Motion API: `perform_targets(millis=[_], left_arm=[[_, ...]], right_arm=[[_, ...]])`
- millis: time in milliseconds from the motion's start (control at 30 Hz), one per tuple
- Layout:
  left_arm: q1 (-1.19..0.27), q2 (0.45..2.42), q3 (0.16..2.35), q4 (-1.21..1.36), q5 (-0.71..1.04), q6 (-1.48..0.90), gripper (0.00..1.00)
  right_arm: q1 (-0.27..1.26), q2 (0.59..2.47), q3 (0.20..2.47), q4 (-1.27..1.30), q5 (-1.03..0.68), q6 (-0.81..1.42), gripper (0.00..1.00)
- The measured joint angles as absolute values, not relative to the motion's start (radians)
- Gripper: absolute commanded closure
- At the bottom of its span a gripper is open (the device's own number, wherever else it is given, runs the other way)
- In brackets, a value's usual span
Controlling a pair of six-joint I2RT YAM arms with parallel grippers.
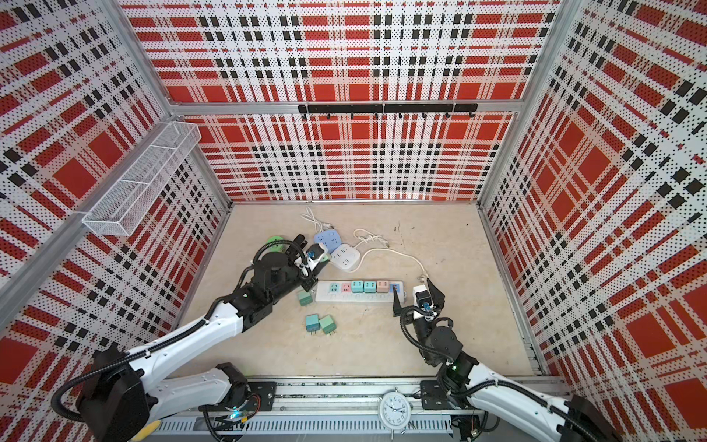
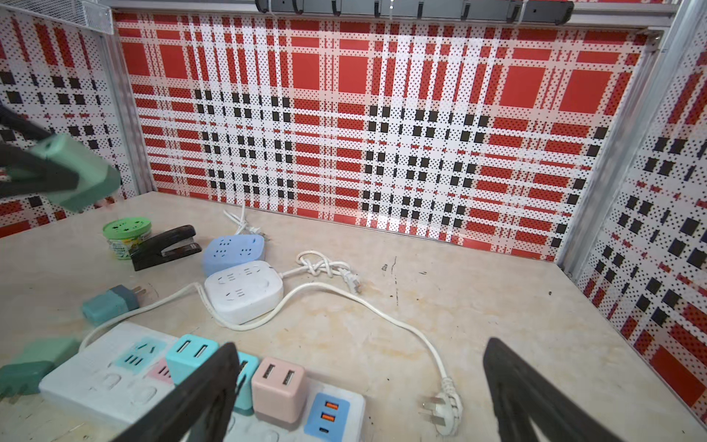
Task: Insert the plug
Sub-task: 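Open the right gripper and withdraw it while the left gripper carries the adapter, then move the light green adapter with the left gripper above the next free socket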
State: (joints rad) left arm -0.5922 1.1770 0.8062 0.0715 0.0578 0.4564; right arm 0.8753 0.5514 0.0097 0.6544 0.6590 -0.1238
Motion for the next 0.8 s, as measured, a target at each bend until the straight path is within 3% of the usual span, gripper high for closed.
perform_targets(millis=[233, 467, 800], left_arm=[[-0.513, 1.315, 1.106, -0.319, 0.175, 0.841, 1.00], [-0.507, 1.407, 0.965, -0.475, 0.222, 1.006, 1.00], [-0.550, 1.516, 1.040, -0.508, 0.292, 1.045, 1.00]], right_arm=[[0.839, 0.454, 0.010, 0.556, 0.608, -0.076, 0.00], [0.827, 0.486, 0.010, 0.533, 0.587, -0.058, 0.00], [0.823, 0.514, 0.010, 0.531, 0.583, -0.055, 0.00]])
